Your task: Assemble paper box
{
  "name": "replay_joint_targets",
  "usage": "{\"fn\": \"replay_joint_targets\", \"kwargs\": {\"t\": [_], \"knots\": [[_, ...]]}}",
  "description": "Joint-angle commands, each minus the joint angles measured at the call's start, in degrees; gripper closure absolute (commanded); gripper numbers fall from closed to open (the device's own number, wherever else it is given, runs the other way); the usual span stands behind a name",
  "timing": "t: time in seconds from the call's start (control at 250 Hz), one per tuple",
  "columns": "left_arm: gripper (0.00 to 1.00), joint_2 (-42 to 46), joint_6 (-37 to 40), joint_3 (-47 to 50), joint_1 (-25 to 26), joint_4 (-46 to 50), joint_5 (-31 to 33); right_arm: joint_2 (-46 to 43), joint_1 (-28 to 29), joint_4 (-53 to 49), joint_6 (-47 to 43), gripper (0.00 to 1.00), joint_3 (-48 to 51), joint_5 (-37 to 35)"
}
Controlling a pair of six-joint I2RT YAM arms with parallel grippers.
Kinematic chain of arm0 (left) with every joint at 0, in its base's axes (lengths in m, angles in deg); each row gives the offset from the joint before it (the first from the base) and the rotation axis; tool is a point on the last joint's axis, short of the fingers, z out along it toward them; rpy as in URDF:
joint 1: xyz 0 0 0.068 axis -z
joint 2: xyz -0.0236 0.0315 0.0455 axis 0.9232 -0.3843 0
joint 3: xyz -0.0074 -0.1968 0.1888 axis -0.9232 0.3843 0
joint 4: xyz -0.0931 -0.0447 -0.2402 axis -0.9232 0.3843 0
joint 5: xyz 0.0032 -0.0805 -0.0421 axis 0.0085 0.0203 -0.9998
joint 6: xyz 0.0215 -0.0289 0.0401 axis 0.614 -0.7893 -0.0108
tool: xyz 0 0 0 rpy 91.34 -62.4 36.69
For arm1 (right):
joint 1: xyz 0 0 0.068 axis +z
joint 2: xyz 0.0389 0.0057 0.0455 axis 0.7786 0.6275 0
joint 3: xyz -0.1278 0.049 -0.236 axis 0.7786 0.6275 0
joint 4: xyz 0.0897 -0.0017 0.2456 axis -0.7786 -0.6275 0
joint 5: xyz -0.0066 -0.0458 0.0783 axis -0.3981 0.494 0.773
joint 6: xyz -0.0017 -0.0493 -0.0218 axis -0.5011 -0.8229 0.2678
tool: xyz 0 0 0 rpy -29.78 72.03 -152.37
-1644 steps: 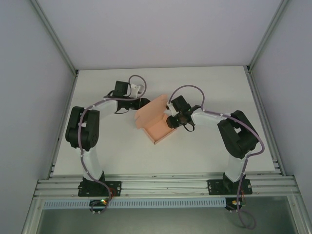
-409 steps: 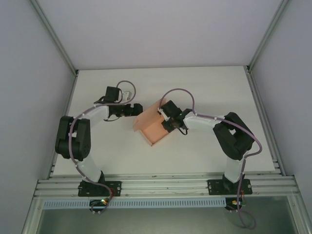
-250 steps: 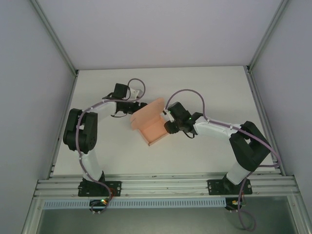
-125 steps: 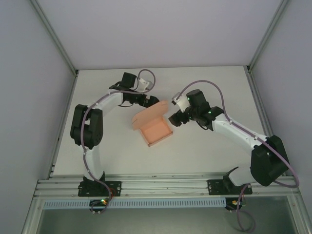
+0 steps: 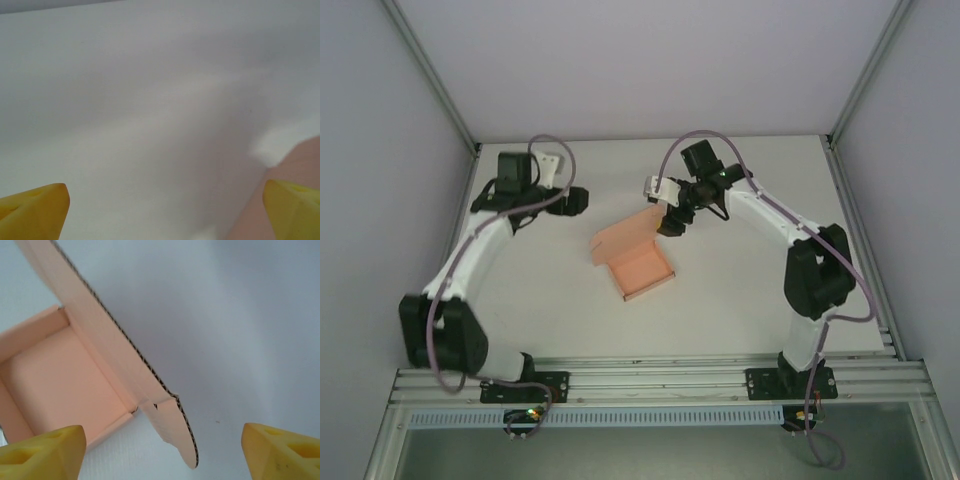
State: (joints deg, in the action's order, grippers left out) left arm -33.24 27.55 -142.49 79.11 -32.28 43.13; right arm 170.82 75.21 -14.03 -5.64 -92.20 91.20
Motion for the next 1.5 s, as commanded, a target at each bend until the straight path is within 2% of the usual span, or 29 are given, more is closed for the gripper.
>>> {"fn": "replay_joint_targets", "kwargs": {"t": [0.0, 0.084, 0.208, 0.288, 0.331, 0.395, 0.531, 0.675, 0.739, 0.902, 1.094, 1.186, 1.258, 1.306, 1.422, 1.498], "knots": [[0.0, 5.0, -2.0, 7.5, 0.3, -1.8, -0.6, 4.6, -0.4, -11.6, -8.1, 0.26, -6.6, 4.2], [0.0, 9.3, -1.8, 10.7, 0.3, -3.9, -5.7, 9.4, -0.4, -16.5, -9.8, 0.38, -12.0, 3.7], [0.0, 10.9, 5.6, 12.6, 0.2, -3.7, -17.8, 14.1, -0.4, -24.5, -12.4, 0.5, -18.2, 4.3], [0.0, 8.7, 10.5, 11.5, 0.4, -0.4, -21.8, 14.5, -0.4, -25.3, -12.4, 0.72, -18.8, 4.3], [0.0, 6.7, 12.2, 10.6, 0.6, 0.9, -22.3, 14.2, -0.4, -25.2, -12.5, 0.82, -18.8, 4.6], [0.02, 3.5, 13.5, 8.3, 1.0, 3.0, -22.2, 13.9, -0.3, -25.4, -12.5, 0.91, -18.8, 5.3], [0.15, -1.9, 19.8, 3.3, 3.2, 8.7, -22.9, 13.0, -0.3, -25.8, -11.9, 1.0, -18.6, 4.8], [0.31, -4.3, 26.1, 0.4, 6.0, 12.6, -21.2, 12.1, -0.3, -27.2, -11.9, 1.0, -18.4, 3.9], [0.38, -5.6, 27.9, -1.0, 6.6, 14.6, -17.3, 11.3, -0.3, -27.0, -11.6, 1.0, -18.0, 3.2], [0.4, -7.7, 29.4, -2.5, 6.8, 17.4, -12.4, 9.0, -0.3, -25.6, -11.4, 1.0, -16.0, 2.8], [0.43, -9.2, 30.6, -2.5, 7.0, 19.3, -12.4, 8.4, -0.3, -25.0, -10.6, 1.0, -15.4, 2.1], [0.6, -9.4, 30.4, -2.1, 7.1, 18.5, -11.6, 8.5, -0.3, -25.4, -10.8, 1.0, -15.3, 2.0], [0.86, -9.6, 29.2, -2.8, 7.4, 18.0, -9.9, 8.5, -0.3, -25.3, -10.3, 1.0, -15.2, 1.4], [1.0, -9.4, 28.9, -3.1, 7.7, 17.6, -8.8, 8.6, -0.3, -25.0, -9.5, 1.0, -15.2, 0.5], [1.0, -8.9, 25.6, -3.2, 8.4, 15.4, -1.7, 7.8, -0.3, -22.0, -5.3, 1.0, -14.6, -2.7], [1.0, -8.9, 21.3, -3.4, 9.3, 12.8, 3.7, 6.6, -0.3, -16.4, 1.8, 1.0, -13.4, -6.2]]}}
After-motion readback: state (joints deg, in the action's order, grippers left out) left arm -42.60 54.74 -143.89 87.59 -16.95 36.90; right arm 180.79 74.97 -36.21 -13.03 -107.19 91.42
